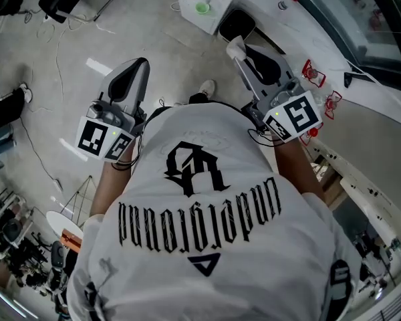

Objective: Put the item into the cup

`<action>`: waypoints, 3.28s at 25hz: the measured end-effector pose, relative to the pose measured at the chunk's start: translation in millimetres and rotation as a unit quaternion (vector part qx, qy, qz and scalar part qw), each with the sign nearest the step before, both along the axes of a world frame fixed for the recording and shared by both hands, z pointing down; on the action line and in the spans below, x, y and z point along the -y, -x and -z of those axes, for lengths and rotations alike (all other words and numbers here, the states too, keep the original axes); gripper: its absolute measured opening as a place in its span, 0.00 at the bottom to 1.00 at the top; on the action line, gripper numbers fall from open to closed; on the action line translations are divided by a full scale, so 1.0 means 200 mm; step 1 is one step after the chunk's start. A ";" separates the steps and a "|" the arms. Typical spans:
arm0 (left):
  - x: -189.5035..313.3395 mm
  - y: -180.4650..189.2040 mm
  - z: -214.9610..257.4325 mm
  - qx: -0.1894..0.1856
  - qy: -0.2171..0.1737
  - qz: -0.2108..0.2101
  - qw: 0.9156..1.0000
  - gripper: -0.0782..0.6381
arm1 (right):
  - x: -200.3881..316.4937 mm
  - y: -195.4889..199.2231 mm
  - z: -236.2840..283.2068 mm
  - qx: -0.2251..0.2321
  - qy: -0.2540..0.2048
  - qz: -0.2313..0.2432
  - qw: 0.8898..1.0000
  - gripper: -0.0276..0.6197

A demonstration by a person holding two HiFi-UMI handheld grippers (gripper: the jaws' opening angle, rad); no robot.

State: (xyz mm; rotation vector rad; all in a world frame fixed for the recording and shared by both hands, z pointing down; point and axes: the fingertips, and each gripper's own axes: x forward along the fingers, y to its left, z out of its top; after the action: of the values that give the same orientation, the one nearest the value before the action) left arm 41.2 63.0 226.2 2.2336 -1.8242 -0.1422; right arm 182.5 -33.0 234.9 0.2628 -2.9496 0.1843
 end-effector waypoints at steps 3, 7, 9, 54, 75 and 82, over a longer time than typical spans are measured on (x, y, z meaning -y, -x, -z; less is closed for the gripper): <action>0.11 -0.05 0.01 0.005 -0.003 -0.013 1.000 0.13 | 0.05 -0.06 -0.02 0.001 0.004 -0.006 1.000 0.15; 0.24 -0.13 0.01 0.012 0.000 -0.041 0.999 0.13 | 0.13 -0.14 -0.05 0.003 0.016 -0.025 1.000 0.15; 0.29 -0.14 0.00 0.013 0.003 -0.052 0.999 0.13 | 0.16 -0.15 -0.05 0.005 0.017 -0.035 0.999 0.15; 0.66 0.90 0.01 -0.004 -0.021 -0.308 0.951 0.13 | 0.14 0.76 -0.06 -0.051 -0.001 -0.290 0.956 0.15; 0.86 0.87 -0.23 -0.012 0.040 -0.293 0.955 0.13 | 0.39 0.80 -0.34 -0.064 0.056 -0.265 0.961 0.15; 0.96 0.81 -0.33 -0.008 0.053 -0.304 0.951 0.13 | 0.48 0.81 -0.50 -0.082 0.077 -0.257 0.960 0.15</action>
State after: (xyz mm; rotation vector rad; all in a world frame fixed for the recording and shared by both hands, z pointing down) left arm -121.2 -129.2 292.1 2.5799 -1.0293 0.0532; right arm 21.4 -129.5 334.0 0.9660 -2.6229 0.4317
